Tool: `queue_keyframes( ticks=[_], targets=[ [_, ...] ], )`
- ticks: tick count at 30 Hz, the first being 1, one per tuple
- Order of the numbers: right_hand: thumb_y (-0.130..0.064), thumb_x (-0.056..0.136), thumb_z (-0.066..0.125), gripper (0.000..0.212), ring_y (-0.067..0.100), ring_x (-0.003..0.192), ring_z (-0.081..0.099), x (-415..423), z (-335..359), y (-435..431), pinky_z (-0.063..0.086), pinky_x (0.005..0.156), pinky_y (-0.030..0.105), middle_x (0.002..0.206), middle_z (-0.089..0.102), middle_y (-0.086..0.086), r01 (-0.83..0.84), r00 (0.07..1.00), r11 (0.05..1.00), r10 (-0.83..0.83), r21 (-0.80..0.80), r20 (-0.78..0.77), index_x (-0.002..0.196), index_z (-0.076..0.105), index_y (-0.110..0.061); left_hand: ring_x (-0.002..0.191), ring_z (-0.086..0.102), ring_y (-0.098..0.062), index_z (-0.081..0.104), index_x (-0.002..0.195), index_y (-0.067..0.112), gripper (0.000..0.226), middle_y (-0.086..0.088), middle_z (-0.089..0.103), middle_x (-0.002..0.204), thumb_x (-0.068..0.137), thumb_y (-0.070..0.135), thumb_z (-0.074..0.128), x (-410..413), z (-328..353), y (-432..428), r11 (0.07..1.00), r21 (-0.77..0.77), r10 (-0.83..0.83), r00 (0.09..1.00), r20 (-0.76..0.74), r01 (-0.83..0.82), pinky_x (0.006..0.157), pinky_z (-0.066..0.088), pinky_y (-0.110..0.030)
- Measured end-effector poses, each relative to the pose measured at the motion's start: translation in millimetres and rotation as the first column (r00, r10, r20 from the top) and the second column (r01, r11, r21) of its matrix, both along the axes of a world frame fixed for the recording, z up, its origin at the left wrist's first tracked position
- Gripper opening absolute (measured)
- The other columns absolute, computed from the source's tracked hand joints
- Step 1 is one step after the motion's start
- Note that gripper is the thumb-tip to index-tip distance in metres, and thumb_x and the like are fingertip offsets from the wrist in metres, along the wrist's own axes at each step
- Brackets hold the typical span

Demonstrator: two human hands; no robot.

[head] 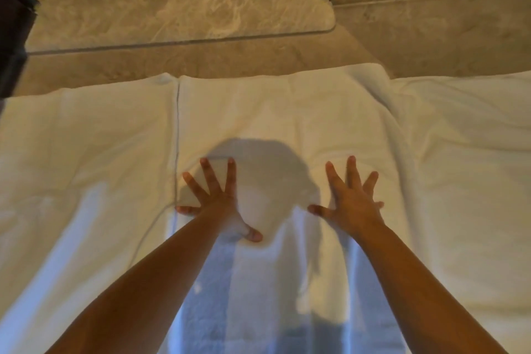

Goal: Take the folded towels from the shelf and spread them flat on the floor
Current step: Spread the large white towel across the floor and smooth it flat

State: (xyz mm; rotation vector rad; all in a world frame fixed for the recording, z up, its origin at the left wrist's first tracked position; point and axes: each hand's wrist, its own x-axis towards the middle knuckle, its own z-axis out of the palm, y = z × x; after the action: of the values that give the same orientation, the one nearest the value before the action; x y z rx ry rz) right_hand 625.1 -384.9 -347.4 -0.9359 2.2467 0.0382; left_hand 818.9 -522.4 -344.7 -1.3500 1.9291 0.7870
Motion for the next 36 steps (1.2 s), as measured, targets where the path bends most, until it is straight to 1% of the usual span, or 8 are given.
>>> queue_keyframes(
  ticks=[4,12,16,19,23,29,33,36],
  targets=[
    [-0.057,0.075,0.063,0.096,0.038,0.143,-0.010,-3,20,38,0.025,0.106,0.066,0.156,-0.018,-0.003,0.101,0.995,0.992,-0.101,-0.076,0.000,0.143,-0.003,-0.043,0.121,-0.047,-0.046,-0.054,0.109,0.046,0.159,-0.004,-0.064,0.123,0.031,0.062,0.085,0,2,-1,1.000,-0.021,-0.006,1.000,-0.005,0.006,0.088,0.005,-0.083],
    [-0.054,0.073,0.065,0.112,0.039,0.143,-0.012,-4,22,147,0.008,0.113,0.058,0.153,-0.023,0.017,0.082,0.996,0.969,-0.071,0.234,-0.056,0.143,-0.018,-0.026,0.124,-0.043,-0.047,-0.057,0.103,0.044,0.159,-0.007,-0.065,0.122,0.029,0.067,0.082,-1,-3,4,0.995,-0.097,-0.025,1.000,0.015,0.026,0.088,0.011,-0.082],
    [-0.056,0.068,0.067,0.115,0.045,0.141,-0.006,-5,18,148,0.004,0.112,0.060,0.153,-0.021,0.021,0.081,0.995,0.978,-0.069,0.193,-0.068,0.144,-0.015,-0.027,0.131,-0.030,-0.052,-0.040,0.131,0.035,0.154,-0.016,-0.048,0.139,0.044,0.055,0.085,-8,5,8,0.995,-0.099,0.000,1.000,0.017,0.001,0.096,0.011,-0.077],
    [-0.057,0.065,0.069,0.116,0.048,0.140,-0.004,-9,14,151,0.007,0.111,0.062,0.153,-0.022,0.019,0.083,0.995,0.979,-0.073,0.184,-0.065,0.144,-0.012,-0.031,0.139,0.005,-0.047,0.008,0.145,0.022,0.095,-0.023,0.000,0.152,0.076,0.035,0.071,-30,17,30,0.972,-0.235,-0.032,0.999,-0.022,0.026,0.106,0.021,-0.065],
    [-0.057,0.063,0.073,0.116,0.059,0.134,-0.004,-13,7,155,0.019,0.108,0.061,0.154,-0.022,0.013,0.099,0.994,0.986,-0.091,0.137,-0.058,0.143,-0.008,-0.039,0.124,0.040,-0.032,0.046,0.121,0.017,0.036,-0.012,0.043,0.130,0.088,0.030,0.053,-95,31,102,0.914,-0.372,-0.289,0.904,-0.316,0.163,0.093,0.038,-0.043],
    [-0.046,0.076,0.067,0.096,0.038,0.144,0.003,-33,15,164,0.020,0.112,0.054,0.157,-0.009,0.012,-0.047,0.999,0.998,0.047,0.037,0.004,0.145,0.001,-0.035,0.138,-0.025,-0.038,-0.004,0.144,0.041,0.106,0.003,-0.028,0.153,0.073,0.038,0.075,-175,13,163,0.967,-0.028,-0.250,0.927,-0.278,0.253,0.098,0.015,-0.077],
    [-0.039,0.081,0.065,0.080,0.021,0.130,0.041,-88,29,184,0.035,0.101,0.031,0.146,0.036,0.005,-0.057,0.994,0.983,0.072,-0.175,0.078,0.145,0.017,-0.033,0.129,-0.038,-0.045,-0.024,0.136,0.047,0.136,-0.001,-0.045,0.144,0.050,0.058,0.080,-194,-2,179,0.973,-0.075,-0.227,0.964,-0.138,0.219,0.092,0.009,-0.082],
    [-0.041,0.084,0.060,0.070,0.026,0.127,0.039,-145,34,191,0.038,0.099,0.036,0.143,0.036,0.005,-0.046,0.995,0.965,0.022,-0.257,-0.095,0.143,0.022,-0.033,0.125,-0.043,-0.046,-0.030,0.132,0.048,0.144,0.000,-0.052,0.138,0.043,0.058,0.082,-198,-10,181,0.978,-0.082,-0.201,0.972,-0.121,0.192,0.088,0.005,-0.084]
  ],
)
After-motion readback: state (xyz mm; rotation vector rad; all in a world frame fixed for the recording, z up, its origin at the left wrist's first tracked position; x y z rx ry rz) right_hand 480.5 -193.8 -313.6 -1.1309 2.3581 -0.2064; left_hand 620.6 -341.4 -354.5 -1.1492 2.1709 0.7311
